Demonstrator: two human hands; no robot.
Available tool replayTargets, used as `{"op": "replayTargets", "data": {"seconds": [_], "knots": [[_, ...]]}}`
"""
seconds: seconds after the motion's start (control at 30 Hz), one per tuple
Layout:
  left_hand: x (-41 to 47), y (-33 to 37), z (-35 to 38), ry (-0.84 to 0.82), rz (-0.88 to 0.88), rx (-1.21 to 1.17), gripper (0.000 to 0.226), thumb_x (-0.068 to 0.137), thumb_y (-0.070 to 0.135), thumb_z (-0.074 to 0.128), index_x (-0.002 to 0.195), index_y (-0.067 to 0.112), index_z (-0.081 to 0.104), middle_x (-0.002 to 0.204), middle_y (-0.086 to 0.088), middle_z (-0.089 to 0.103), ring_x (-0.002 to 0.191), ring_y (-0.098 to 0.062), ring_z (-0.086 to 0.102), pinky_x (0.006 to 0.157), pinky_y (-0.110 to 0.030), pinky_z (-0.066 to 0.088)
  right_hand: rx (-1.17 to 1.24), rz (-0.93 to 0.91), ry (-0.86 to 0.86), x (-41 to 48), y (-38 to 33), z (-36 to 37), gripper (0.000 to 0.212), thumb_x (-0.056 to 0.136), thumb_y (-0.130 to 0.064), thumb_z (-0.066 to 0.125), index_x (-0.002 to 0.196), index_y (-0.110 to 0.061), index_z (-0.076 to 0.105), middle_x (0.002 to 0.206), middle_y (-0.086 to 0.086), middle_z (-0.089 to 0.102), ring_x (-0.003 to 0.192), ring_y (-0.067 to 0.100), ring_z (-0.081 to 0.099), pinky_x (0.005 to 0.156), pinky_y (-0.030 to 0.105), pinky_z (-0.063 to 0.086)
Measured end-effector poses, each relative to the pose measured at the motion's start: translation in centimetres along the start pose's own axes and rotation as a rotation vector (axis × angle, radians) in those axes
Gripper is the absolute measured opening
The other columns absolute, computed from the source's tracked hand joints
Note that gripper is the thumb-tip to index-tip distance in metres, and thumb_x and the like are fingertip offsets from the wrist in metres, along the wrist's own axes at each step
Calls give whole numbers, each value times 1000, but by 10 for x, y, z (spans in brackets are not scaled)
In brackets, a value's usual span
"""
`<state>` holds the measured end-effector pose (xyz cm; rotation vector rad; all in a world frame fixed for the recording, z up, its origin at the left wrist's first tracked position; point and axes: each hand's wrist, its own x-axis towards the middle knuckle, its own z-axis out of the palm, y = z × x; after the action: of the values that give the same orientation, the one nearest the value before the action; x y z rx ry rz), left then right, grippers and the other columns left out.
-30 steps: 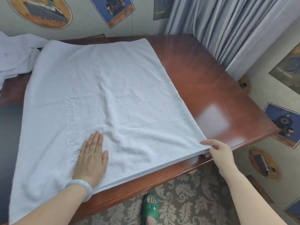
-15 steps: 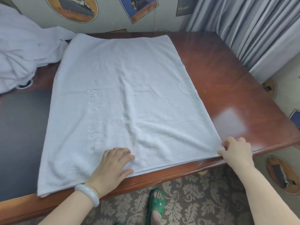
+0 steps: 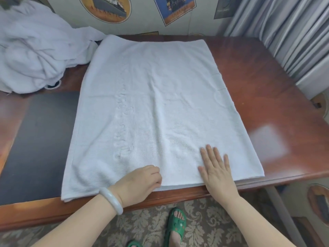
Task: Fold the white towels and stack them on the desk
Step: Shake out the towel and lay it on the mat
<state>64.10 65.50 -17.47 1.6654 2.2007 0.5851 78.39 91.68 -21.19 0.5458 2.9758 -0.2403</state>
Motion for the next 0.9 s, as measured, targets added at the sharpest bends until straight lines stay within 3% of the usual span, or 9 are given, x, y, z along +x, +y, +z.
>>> {"op": "replayTargets", "data": {"seconds": [0.17, 0.23, 0.3, 0.4, 0.47, 0.6, 0.73, 0.8, 0.9], "knots": [[-3, -4, 2, -175, -26, -89, 23, 103, 27, 46, 98, 13, 64, 100, 3, 54, 92, -9, 47, 84, -19, 39, 1, 93, -72, -3, -12, -7, 65, 96, -57, -3, 155, -31, -11, 164, -6, -14, 148, 15, -22, 121, 50, -9], [-1, -3, 1, -187, -65, -137, 18, 99, 30, 54, 102, 15, 65, 101, 6, 54, 90, -2, 45, 84, -18, 40, -21, 143, -27, 2, -31, -14, 70, 93, -58, 0, 155, -28, -8, 163, -2, -14, 149, 21, -19, 119, 54, -11], [-6, -4, -2, -149, -124, -214, 20, 95, 34, 61, 106, 18, 64, 100, 10, 52, 90, 0, 46, 85, -17, 42, -8, 34, 42, 6, -61, -15, 68, 97, -55, 11, 156, -23, -2, 163, 1, -9, 151, 22, -14, 119, 54, -10], [-30, -12, -6, -99, -208, -185, 22, 92, 34, 64, 109, 22, 59, 101, 15, 45, 95, -1, 45, 86, -18, 41, -13, -136, 34, -3, -96, 4, 64, 101, -48, 22, 158, -20, 10, 165, 5, 5, 152, 24, 1, 117, 61, 8], [-57, -21, -8, -110, -259, -115, 20, 91, 31, 64, 108, 29, 54, 102, 18, 41, 96, 0, 41, 85, -18, 39, -61, -85, 4, -12, -102, 14, 64, 101, -47, 23, 156, -15, 19, 163, 9, 16, 151, 31, 12, 114, 66, 14], [-101, -29, -16, 37, -441, -169, 18, 89, 18, 65, 101, 29, 58, 101, 19, 45, 99, 0, 45, 88, -20, 41, -103, -111, 156, 15, -134, -5, 50, 89, -30, 59, 128, 1, 61, 141, 21, 52, 136, 41, 43, 106, 67, 28], [-134, -36, -22, 231, -604, -65, 28, 84, 22, 67, 106, 30, 52, 104, 18, 39, 104, -1, 37, 94, -22, 33, 51, -361, 147, 54, -202, 1, 53, 97, -31, 39, 143, -6, 45, 156, 12, 33, 145, 30, 31, 115, 51, 12], [-151, -40, -22, 224, -610, -26, 25, 85, 30, 63, 106, 32, 48, 105, 18, 37, 104, -1, 35, 94, -22, 32, 54, -389, 74, 53, -220, 20, 58, 100, -34, 29, 152, -9, 31, 161, 8, 18, 150, 26, 17, 118, 49, 6], [-172, -49, -26, 219, -591, 39, 19, 89, 36, 58, 104, 34, 48, 104, 20, 39, 100, -2, 39, 89, -23, 35, 38, -350, 82, 48, -222, 33, 60, 100, -36, 27, 155, -13, 23, 163, 5, 15, 151, 21, 8, 120, 48, 6]]}}
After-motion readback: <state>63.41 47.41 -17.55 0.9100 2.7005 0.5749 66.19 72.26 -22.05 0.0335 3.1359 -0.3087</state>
